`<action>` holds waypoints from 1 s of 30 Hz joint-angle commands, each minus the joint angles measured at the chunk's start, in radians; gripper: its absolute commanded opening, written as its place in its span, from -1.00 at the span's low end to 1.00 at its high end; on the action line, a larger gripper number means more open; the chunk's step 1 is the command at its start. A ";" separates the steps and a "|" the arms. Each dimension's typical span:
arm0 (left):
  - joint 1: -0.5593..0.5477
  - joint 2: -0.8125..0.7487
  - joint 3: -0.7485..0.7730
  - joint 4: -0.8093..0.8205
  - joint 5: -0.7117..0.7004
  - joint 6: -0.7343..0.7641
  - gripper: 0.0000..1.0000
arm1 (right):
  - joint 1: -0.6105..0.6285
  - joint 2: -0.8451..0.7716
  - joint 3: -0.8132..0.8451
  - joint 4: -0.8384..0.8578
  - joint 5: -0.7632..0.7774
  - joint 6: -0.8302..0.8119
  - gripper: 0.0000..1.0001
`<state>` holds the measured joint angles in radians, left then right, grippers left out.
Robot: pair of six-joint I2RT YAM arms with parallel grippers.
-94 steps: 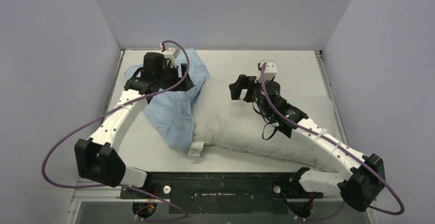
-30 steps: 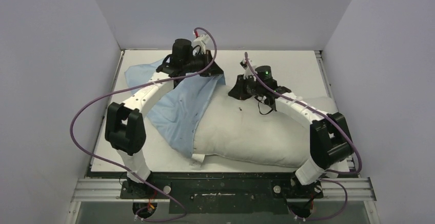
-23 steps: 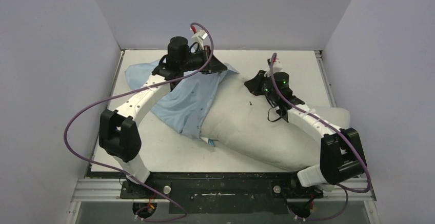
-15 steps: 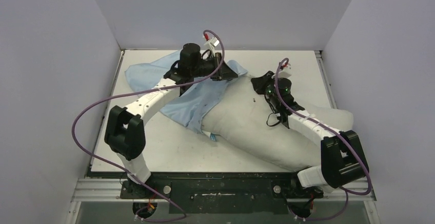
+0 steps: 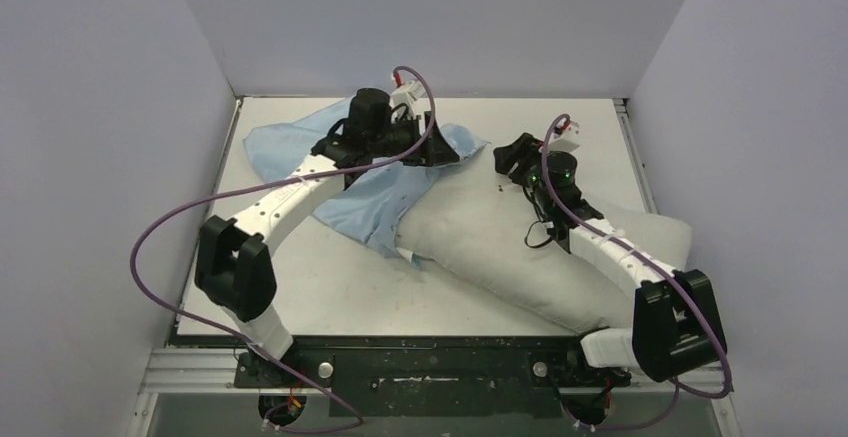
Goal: Put the pillow into the pillowcase
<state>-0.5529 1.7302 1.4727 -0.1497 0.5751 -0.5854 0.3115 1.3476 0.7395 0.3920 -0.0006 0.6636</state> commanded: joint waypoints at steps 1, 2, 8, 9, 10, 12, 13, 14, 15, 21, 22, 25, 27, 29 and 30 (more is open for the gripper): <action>0.040 -0.196 -0.015 -0.188 -0.205 0.157 0.20 | -0.009 -0.115 0.079 -0.172 -0.068 -0.178 0.46; 0.046 -0.229 -0.048 -0.205 -0.248 0.170 0.23 | -0.008 -0.126 0.098 -0.220 -0.083 -0.205 0.56; 0.054 -0.400 -0.269 -0.245 -0.402 0.200 0.29 | 0.037 -0.165 0.184 -0.400 -0.242 -0.401 0.95; 0.054 -0.420 -0.310 -0.232 -0.398 0.187 0.29 | 0.069 -0.164 0.206 -0.444 -0.236 -0.459 0.99; 0.055 -0.437 -0.349 -0.210 -0.386 0.172 0.28 | 0.104 -0.161 0.224 -0.480 -0.221 -0.521 1.00; 0.055 -0.468 -0.422 -0.152 -0.374 0.137 0.24 | 0.186 -0.155 0.247 -0.535 -0.194 -0.644 1.00; 0.054 -0.479 -0.451 -0.120 -0.375 0.122 0.22 | 0.220 -0.152 0.256 -0.561 -0.183 -0.707 1.00; 0.054 -0.489 -0.477 -0.099 -0.389 0.108 0.20 | 0.251 -0.148 0.267 -0.592 -0.169 -0.757 1.00; 0.052 -0.497 -0.497 -0.084 -0.409 0.097 0.18 | 0.274 -0.144 0.277 -0.619 -0.154 -0.794 1.00; 0.051 -0.492 -0.595 0.037 -0.431 0.081 0.18 | 0.404 -0.122 0.286 -0.696 -0.078 -0.934 1.00; 0.050 -0.487 -0.604 0.050 -0.437 0.080 0.18 | 0.420 -0.113 0.286 -0.699 -0.062 -0.941 1.00; 0.050 -0.474 -0.627 0.087 -0.450 0.071 0.17 | 0.479 -0.063 0.296 -0.722 0.032 -0.967 1.00; 0.050 -0.466 -0.639 0.107 -0.452 0.063 0.15 | 0.515 -0.030 0.300 -0.724 0.104 -0.978 1.00; 0.048 -0.462 -0.655 0.133 -0.436 0.052 0.12 | 0.528 -0.007 0.297 -0.705 0.131 -0.978 1.00; 0.048 -0.460 -0.664 0.136 -0.427 0.048 0.09 | 0.529 0.004 0.295 -0.683 0.162 -0.963 1.00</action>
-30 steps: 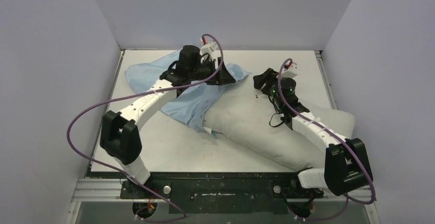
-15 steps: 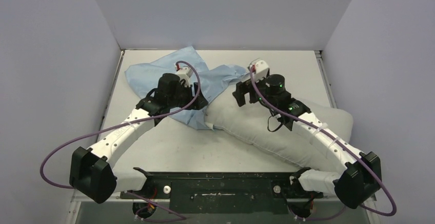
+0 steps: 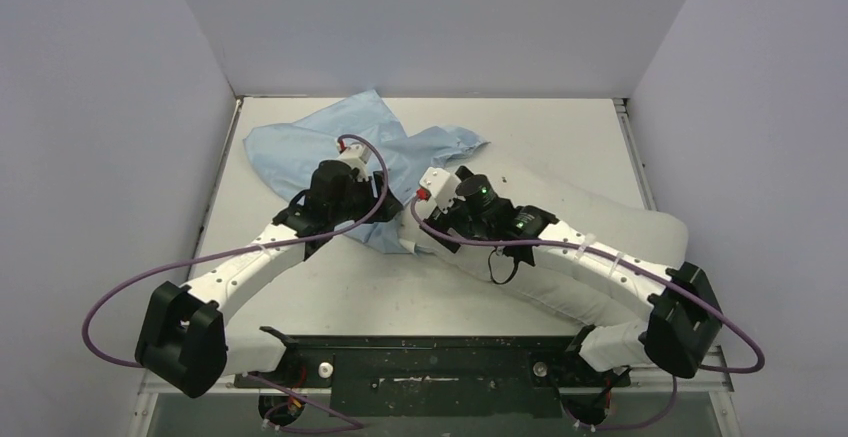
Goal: Put the pillow into the pillowcase
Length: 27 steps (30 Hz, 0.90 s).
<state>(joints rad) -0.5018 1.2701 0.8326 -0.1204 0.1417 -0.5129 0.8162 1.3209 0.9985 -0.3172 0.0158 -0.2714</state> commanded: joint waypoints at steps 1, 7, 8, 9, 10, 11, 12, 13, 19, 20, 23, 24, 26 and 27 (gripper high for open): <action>-0.004 0.004 -0.030 0.139 0.013 -0.030 0.07 | 0.023 0.044 0.038 0.047 0.165 -0.008 1.00; -0.022 0.053 -0.057 0.192 0.033 -0.058 0.05 | 0.008 0.119 0.061 0.079 0.128 0.064 0.96; -0.023 0.062 -0.063 0.204 0.032 -0.064 0.03 | 0.003 0.123 0.057 0.085 0.106 0.083 0.92; -0.024 0.071 -0.064 0.208 0.026 -0.071 -0.04 | -0.009 0.127 0.056 0.090 0.078 0.094 0.88; -0.024 0.078 -0.062 0.208 0.026 -0.079 -0.21 | -0.020 0.128 0.054 0.098 0.046 0.107 0.82; -0.024 0.079 -0.057 0.201 0.025 -0.081 -0.43 | -0.029 0.132 0.052 0.108 0.015 0.121 0.73; -0.025 0.073 -0.051 0.194 0.026 -0.084 -0.61 | -0.040 0.134 0.047 0.121 -0.021 0.138 0.50; -0.027 0.061 -0.045 0.185 0.027 -0.082 -0.73 | -0.047 0.133 0.040 0.140 -0.053 0.159 0.15; -0.038 -0.008 0.050 -0.027 -0.001 -0.028 -1.00 | -0.089 0.123 -0.048 0.385 -0.140 0.294 -1.00; -0.038 -0.010 0.072 -0.058 0.007 -0.019 -1.00 | -0.096 0.125 -0.053 0.429 -0.133 0.327 -1.00; -0.042 -0.028 0.097 -0.127 0.044 -0.011 -1.00 | -0.115 0.126 -0.060 0.558 -0.079 0.412 -1.00; -0.044 -0.037 0.097 -0.133 0.060 -0.014 -1.00 | -0.120 0.125 -0.063 0.593 -0.054 0.437 -1.00; -0.048 -0.057 0.096 -0.134 0.099 -0.029 -1.00 | -0.131 0.119 -0.073 0.661 0.020 0.495 -1.00; -0.049 -0.064 0.093 -0.130 0.125 -0.039 -1.00 | -0.133 0.116 -0.074 0.691 0.046 0.511 -1.00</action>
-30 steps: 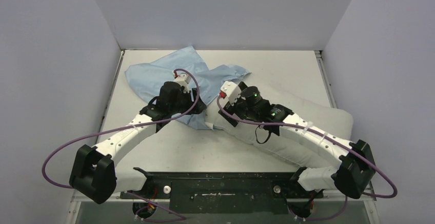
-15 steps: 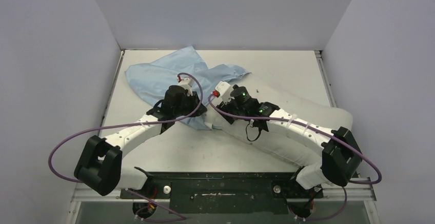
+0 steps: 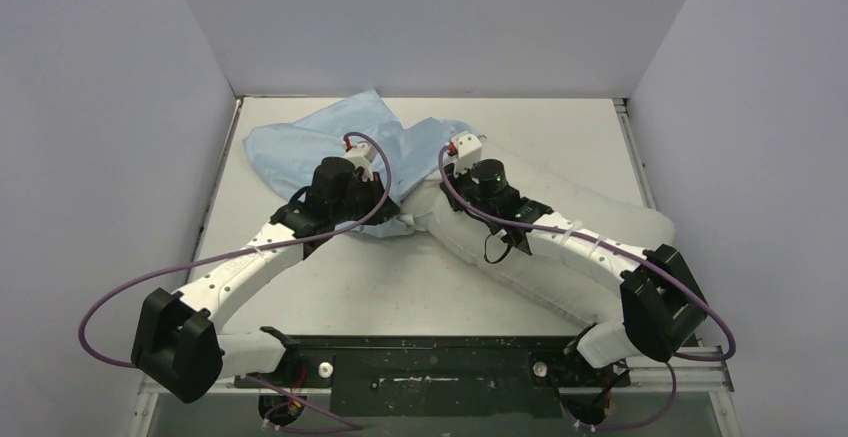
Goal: Put the pillow into the pillowcase
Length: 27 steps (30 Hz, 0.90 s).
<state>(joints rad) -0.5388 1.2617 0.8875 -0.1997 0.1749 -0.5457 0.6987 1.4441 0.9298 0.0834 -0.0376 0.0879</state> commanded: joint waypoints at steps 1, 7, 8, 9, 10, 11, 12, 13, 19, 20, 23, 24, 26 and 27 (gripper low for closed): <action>-0.013 -0.061 0.038 -0.047 0.112 -0.018 -1.00 | -0.017 -0.009 -0.008 0.320 0.117 0.168 -1.00; -0.048 -0.083 0.054 0.025 0.238 -0.086 -1.00 | -0.009 -0.001 -0.010 0.417 0.206 0.236 -1.00; -0.054 -0.088 0.049 0.052 0.258 -0.106 -1.00 | -0.006 0.004 -0.016 0.431 0.212 0.248 -1.00; -0.058 -0.092 0.037 0.081 0.285 -0.126 -1.00 | -0.001 0.009 -0.022 0.443 0.214 0.259 -1.00; -0.061 -0.094 0.024 0.101 0.292 -0.139 -1.00 | 0.005 0.014 -0.029 0.454 0.209 0.267 -1.00; -0.061 -0.094 0.007 0.106 0.289 -0.141 -1.00 | 0.014 0.021 -0.035 0.460 0.202 0.269 -1.00; -0.061 -0.096 -0.005 0.103 0.273 -0.135 -1.00 | 0.025 0.024 -0.041 0.461 0.190 0.272 -1.00; -0.061 -0.098 -0.012 0.086 0.247 -0.124 -1.00 | 0.035 0.028 -0.050 0.460 0.163 0.272 -1.00; -0.059 -0.122 0.004 -0.005 0.148 -0.083 -0.80 | 0.017 -0.060 -0.099 0.283 -0.098 0.270 -0.39; -0.059 -0.127 0.015 -0.021 0.124 -0.080 -0.62 | -0.002 -0.093 -0.113 0.265 -0.149 0.280 -0.15; -0.059 -0.151 0.050 -0.073 0.054 -0.053 -0.05 | -0.066 -0.178 -0.109 0.161 -0.206 0.293 0.32; -0.059 -0.159 0.064 -0.090 0.029 -0.034 0.03 | -0.087 -0.196 -0.091 0.109 -0.214 0.288 0.44; -0.058 -0.166 0.095 -0.136 -0.028 0.007 0.18 | -0.131 -0.209 -0.040 0.011 -0.243 0.270 0.65; -0.057 -0.164 0.113 -0.161 -0.055 0.027 0.27 | -0.166 -0.205 -0.007 -0.055 -0.257 0.260 0.73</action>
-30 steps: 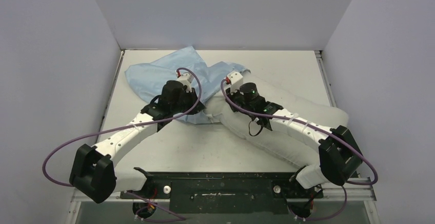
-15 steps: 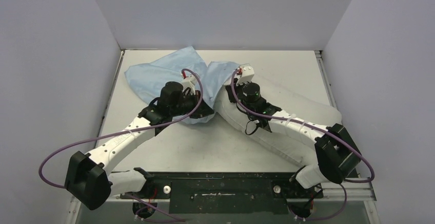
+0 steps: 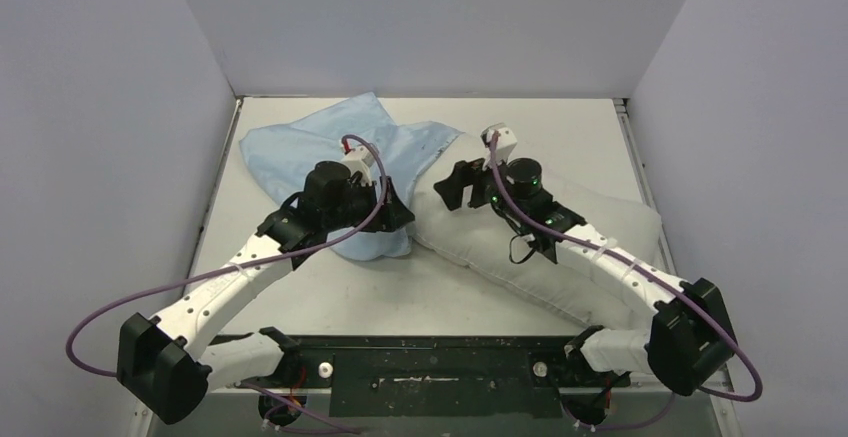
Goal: Put the pillow into the pillowcase
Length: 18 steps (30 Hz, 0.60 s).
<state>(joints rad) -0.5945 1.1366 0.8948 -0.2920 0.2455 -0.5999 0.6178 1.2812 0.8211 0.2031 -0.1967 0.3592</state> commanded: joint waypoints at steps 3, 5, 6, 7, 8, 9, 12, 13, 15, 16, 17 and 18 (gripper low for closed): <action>-0.001 -0.031 0.139 -0.121 -0.197 0.135 0.65 | -0.168 -0.001 0.228 -0.314 -0.117 -0.045 0.98; 0.000 -0.030 0.142 -0.129 -0.233 0.162 0.81 | -0.221 0.032 0.280 -0.337 -0.144 -0.070 1.00; 0.001 -0.029 0.141 -0.130 -0.252 0.168 0.92 | -0.249 0.056 0.302 -0.342 -0.166 -0.082 1.00; 0.002 -0.027 0.141 -0.131 -0.274 0.177 0.94 | -0.282 0.087 0.333 -0.354 -0.196 -0.093 1.00; 0.004 -0.023 0.143 -0.133 -0.285 0.186 0.94 | -0.314 0.125 0.371 -0.379 -0.225 -0.105 1.00; 0.006 -0.017 0.148 -0.137 -0.290 0.196 0.94 | -0.340 0.168 0.410 -0.404 -0.248 -0.117 1.00; 0.017 0.008 0.186 -0.164 -0.290 0.219 0.94 | -0.395 0.304 0.536 -0.505 -0.308 -0.170 1.00; 0.020 0.014 0.202 -0.169 -0.282 0.225 0.94 | -0.402 0.360 0.575 -0.537 -0.334 -0.196 1.00; 0.029 0.023 0.220 -0.173 -0.261 0.235 0.94 | -0.413 0.447 0.646 -0.599 -0.387 -0.251 1.00; 0.036 0.028 0.227 -0.174 -0.248 0.238 0.94 | -0.418 0.489 0.676 -0.625 -0.414 -0.278 1.00; 0.050 0.036 0.234 -0.174 -0.234 0.239 0.94 | -0.421 0.533 0.710 -0.659 -0.438 -0.307 1.00; 0.069 0.045 0.237 -0.173 -0.206 0.236 0.94 | -0.421 0.573 0.757 -0.710 -0.460 -0.340 1.00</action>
<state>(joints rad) -0.5686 1.1656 1.0641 -0.4641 -0.0051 -0.3981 0.1967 1.7393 1.4563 -0.3126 -0.5106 0.1642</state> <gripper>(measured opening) 0.971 0.999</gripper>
